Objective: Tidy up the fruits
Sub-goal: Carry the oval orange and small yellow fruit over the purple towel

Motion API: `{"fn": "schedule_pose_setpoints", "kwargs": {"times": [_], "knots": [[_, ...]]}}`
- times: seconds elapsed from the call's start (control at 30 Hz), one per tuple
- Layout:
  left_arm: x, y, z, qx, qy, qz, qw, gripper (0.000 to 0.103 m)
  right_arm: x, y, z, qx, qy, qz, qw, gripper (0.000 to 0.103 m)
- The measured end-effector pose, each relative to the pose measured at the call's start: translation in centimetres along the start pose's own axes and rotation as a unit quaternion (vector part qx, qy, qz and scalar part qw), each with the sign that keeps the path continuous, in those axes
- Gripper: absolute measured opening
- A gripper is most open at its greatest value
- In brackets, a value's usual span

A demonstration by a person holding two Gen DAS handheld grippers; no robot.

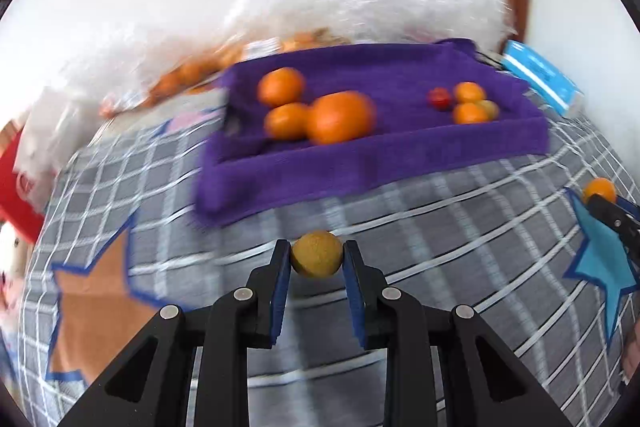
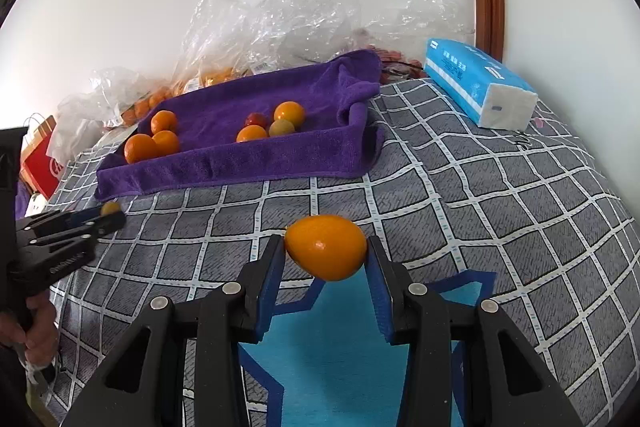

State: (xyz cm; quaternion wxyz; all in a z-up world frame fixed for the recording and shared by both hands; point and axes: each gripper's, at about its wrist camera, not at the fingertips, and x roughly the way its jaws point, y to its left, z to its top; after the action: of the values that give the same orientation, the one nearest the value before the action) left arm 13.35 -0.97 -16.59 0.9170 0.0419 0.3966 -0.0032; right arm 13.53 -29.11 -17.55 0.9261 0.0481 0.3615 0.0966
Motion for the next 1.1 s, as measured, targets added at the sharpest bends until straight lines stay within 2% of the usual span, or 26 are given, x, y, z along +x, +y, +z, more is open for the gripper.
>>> {"fn": "schedule_pose_setpoints", "kwargs": {"times": [0.1, 0.17, 0.27, 0.5, 0.6, 0.67, 0.73, 0.83, 0.9, 1.0, 1.1], "knots": [[0.4, 2.5, -0.2, -0.026, 0.008, -0.001, 0.9996, 0.025, 0.0, 0.3, 0.0, -0.007, 0.001, -0.009, 1.000, 0.041], [0.7, 3.6, -0.5, -0.038, 0.004, 0.008, 0.9992, 0.025, 0.0, 0.6, 0.1, -0.005, -0.001, -0.029, 1.000, 0.041], [1.0, 5.1, -0.8, -0.066, 0.013, -0.019, 0.9975, 0.025, 0.0, 1.3, 0.0, 0.002, 0.004, -0.026, 1.000, 0.041], [1.4, 5.9, -0.9, -0.083, 0.013, -0.040, 0.9956, 0.025, 0.5, 5.2, 1.5, 0.000, 0.005, 0.004, 1.000, 0.041], [1.5, 5.8, -0.7, -0.089, 0.012, -0.045, 0.9949, 0.025, 1.2, 7.1, 2.2, -0.012, -0.015, -0.023, 1.000, 0.041], [1.4, 5.9, -0.8, -0.094, 0.011, -0.051, 0.9942, 0.025, 1.8, 8.0, 2.5, -0.012, -0.013, -0.019, 1.000, 0.041], [1.4, 6.3, -0.9, -0.105, 0.009, -0.063, 0.9924, 0.025, 2.4, 8.3, 2.5, -0.005, -0.008, -0.005, 1.000, 0.041], [1.4, 6.8, -1.0, -0.121, 0.006, -0.079, 0.9895, 0.025, 3.1, 9.1, 2.0, -0.010, -0.011, -0.014, 1.000, 0.041], [1.4, 6.8, -1.0, -0.123, 0.006, -0.078, 0.9893, 0.025, 3.6, 9.3, 1.7, -0.014, 0.003, -0.014, 1.000, 0.041], [1.4, 6.5, -0.9, -0.117, 0.006, -0.071, 0.9905, 0.025, 3.3, 9.0, 1.7, -0.006, -0.004, -0.014, 1.000, 0.041], [1.4, 6.9, -1.0, -0.128, 0.003, -0.084, 0.9882, 0.025, 3.6, 8.6, 1.7, 0.004, 0.003, -0.014, 1.000, 0.041]]}}
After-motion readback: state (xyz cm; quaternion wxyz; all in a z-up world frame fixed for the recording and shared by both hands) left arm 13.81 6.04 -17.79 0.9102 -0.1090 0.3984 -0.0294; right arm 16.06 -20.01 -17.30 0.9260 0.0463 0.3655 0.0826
